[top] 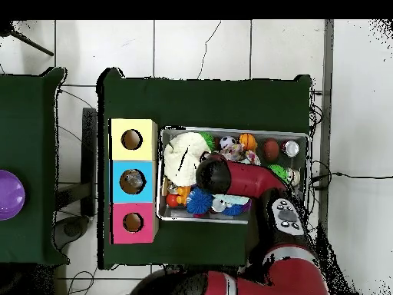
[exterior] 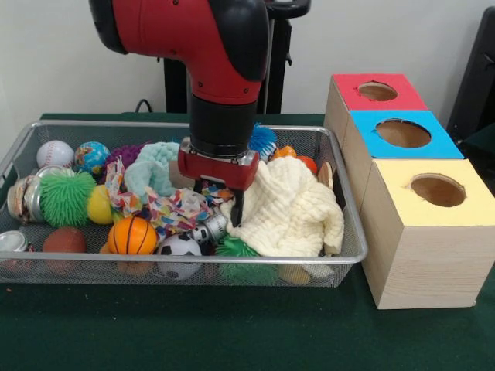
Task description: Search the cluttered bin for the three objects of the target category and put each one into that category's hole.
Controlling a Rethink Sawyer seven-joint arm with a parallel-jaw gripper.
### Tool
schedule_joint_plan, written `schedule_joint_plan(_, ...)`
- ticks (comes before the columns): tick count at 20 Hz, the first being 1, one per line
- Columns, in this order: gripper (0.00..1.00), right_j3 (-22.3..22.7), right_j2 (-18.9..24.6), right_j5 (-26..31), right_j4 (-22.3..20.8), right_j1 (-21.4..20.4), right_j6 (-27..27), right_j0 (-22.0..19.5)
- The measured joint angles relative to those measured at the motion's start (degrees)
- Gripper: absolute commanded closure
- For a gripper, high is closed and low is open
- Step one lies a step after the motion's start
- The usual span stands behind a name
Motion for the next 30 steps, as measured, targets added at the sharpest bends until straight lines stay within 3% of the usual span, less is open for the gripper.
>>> schedule_joint_plan(4, 0.00, -1.8, -4.7, 0.0, 0.0, 1.1, 0.0, 4.7)
schedule_joint_plan(10, 0.00, -5.7, -15.6, -0.1, 0.0, 5.2, 0.0, 14.3)
schedule_joint_plan(16, 0.00, -8.9, -24.8, -0.4, 1.2, 10.2, 0.0, 19.5)
schedule_joint_plan(22, 0.00, -10.9, -31.1, -3.0, 3.4, 13.6, 0.4, 20.7)
schedule_joint_plan(30, 0.00, -11.1, -36.3, -3.9, 5.3, 16.2, 0.4, 20.5)
